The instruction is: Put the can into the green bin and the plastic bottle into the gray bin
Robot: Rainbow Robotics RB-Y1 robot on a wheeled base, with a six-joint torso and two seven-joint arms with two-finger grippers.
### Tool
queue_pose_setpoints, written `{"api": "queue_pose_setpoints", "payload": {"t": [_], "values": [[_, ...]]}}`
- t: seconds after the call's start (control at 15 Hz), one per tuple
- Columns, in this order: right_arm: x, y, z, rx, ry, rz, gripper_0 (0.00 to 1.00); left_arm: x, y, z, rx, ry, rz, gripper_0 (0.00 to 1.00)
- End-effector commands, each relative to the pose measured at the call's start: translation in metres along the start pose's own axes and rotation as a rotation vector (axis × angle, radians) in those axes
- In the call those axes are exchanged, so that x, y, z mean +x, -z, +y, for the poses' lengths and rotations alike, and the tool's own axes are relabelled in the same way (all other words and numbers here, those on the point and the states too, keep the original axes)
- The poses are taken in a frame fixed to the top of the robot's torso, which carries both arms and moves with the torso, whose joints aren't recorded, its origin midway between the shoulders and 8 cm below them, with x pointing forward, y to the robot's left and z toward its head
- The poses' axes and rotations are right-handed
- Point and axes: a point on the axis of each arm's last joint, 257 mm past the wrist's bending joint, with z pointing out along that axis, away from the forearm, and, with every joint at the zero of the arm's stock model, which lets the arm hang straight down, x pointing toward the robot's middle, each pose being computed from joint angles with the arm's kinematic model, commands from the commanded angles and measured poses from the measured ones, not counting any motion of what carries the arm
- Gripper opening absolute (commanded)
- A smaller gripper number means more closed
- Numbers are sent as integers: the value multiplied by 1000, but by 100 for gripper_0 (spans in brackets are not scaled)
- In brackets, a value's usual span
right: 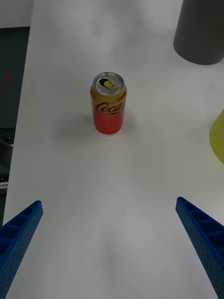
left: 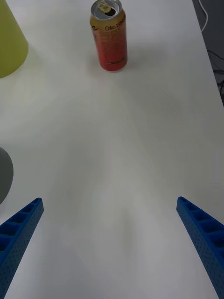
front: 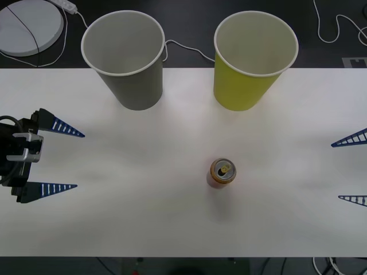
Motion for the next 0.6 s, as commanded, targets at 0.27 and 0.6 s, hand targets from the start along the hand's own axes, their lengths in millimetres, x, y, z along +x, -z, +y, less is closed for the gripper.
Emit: {"api": "queue_pose_setpoints", "payload": {"t": [0.27,0.6], "values": [[3,-3,2,8,-20,-9,100,0,0,0,0,0,0,100],[10,-10,-10,70,-18,-6,100,0,0,0,0,0,0,100]]}}
